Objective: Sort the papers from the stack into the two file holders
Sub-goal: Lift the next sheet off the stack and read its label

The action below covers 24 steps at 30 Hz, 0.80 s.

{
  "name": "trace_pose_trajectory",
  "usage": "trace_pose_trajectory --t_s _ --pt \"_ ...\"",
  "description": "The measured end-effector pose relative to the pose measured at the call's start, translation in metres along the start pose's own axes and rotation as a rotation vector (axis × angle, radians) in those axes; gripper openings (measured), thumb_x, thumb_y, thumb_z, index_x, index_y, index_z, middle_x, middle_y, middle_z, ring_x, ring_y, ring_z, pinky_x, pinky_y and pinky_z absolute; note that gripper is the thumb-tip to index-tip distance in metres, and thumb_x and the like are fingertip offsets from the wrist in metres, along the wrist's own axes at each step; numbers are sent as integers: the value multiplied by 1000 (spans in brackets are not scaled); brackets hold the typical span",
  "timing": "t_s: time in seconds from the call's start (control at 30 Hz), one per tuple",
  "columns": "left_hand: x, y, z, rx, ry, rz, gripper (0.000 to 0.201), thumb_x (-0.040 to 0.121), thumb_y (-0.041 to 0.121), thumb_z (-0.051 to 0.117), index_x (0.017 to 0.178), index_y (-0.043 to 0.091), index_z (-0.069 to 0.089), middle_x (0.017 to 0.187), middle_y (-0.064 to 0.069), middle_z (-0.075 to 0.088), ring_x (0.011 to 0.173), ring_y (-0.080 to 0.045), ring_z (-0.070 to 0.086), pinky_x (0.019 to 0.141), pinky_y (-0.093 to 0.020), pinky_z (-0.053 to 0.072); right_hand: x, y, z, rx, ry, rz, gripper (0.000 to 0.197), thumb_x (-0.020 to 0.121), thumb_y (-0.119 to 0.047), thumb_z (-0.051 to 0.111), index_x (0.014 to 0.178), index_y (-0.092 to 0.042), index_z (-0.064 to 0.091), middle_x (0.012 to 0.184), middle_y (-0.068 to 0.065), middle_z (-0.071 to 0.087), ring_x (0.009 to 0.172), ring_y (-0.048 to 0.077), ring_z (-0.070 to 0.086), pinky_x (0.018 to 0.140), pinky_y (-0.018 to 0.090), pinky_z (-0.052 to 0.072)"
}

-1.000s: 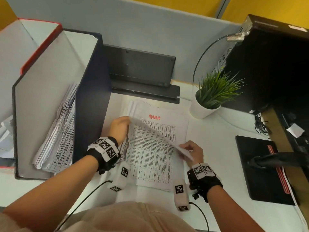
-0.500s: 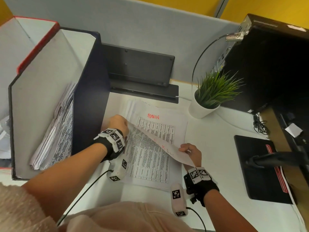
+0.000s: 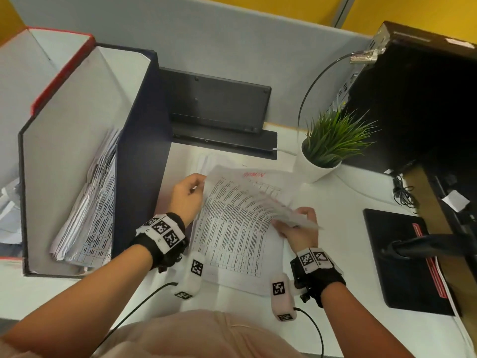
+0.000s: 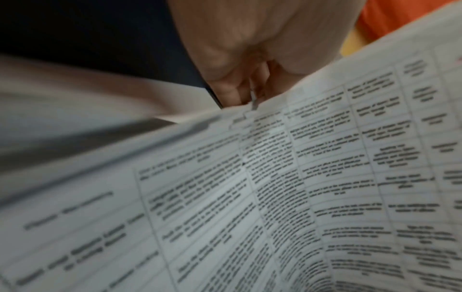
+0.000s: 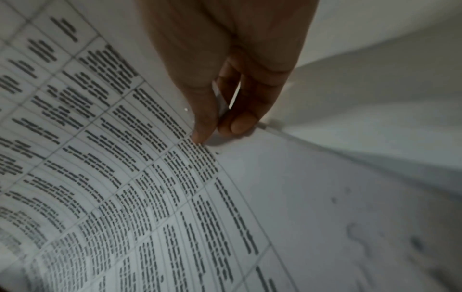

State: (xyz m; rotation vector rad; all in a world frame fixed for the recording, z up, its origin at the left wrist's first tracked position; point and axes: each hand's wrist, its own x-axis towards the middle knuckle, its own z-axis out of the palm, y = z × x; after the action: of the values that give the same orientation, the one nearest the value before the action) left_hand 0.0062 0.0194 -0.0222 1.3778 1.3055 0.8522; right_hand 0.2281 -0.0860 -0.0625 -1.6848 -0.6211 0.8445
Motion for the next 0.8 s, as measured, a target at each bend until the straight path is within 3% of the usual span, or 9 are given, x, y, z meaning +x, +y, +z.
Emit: trace_pose_trajectory --t_s 0.07,0.1,0.17,0.23,0.3,0.43,0.57,0.63,0.8 --pt "1 3 0 -75 -12 -54 19 92 -3 44 89 -1 63 95 -21 67 89 -32 63 80 -37 54 1 -4 -3 36 -33 -6 53 64 17 74 105 -2 46 75 6 64 51 10 55 41 17 46" --pt "1 5 0 -106 -26 -81 21 90 -6 42 84 -2 62 94 -25 65 86 -32 61 76 -36 52 0 -6 -5 19 -48 9 46 65 15 74 103 3 52 73 7 66 49 9 55 41 17 46" --pt "4 7 -1 -154 -69 -130 28 86 -10 37 71 0 58 92 -29 61 83 -31 57 67 -30 48 3 -6 -6 -81 -88 52 17 70 9 74 77 2 59 51 0 62 39 7 49 39 14 41" --pt "8 10 -2 -169 -95 -169 29 85 -10 36 71 -1 59 94 -31 60 85 -30 56 68 -29 46 2 -3 -4 -159 -137 152 28 78 7 66 56 -5 52 46 2 52 42 11 43 42 10 36" --pt "14 9 -1 -126 -52 -198 25 86 -6 39 83 -7 64 94 -26 62 86 -28 57 69 -27 47 0 -1 -3 -62 -98 216 40 82 16 50 50 -8 50 46 0 46 48 12 39 44 9 35" --pt "28 0 -4 151 -3 -331 18 89 9 54 89 -2 68 87 -15 63 82 -24 58 71 -27 46 -5 1 -6 286 22 354 63 73 21 34 23 -15 40 30 -6 35 28 8 36 33 7 30" --pt "31 -1 -8 449 -86 -386 32 74 33 76 85 4 71 83 -9 68 77 -23 65 68 -27 50 -7 1 0 327 40 351 56 69 15 41 22 -14 40 32 -7 36 29 7 37 35 10 32" --pt "30 4 -5 508 -94 -394 38 67 37 82 85 5 72 84 -9 70 74 -22 65 61 -25 51 -7 3 1 297 28 330 40 57 5 48 22 -13 42 33 -8 38 36 11 37 40 14 32" --pt "32 7 -1 583 -138 -349 39 72 30 79 92 -2 72 96 -15 70 93 -28 65 81 -30 53 -6 4 3 309 8 347 37 56 7 49 26 -13 45 38 -2 43 41 16 42 39 15 37"
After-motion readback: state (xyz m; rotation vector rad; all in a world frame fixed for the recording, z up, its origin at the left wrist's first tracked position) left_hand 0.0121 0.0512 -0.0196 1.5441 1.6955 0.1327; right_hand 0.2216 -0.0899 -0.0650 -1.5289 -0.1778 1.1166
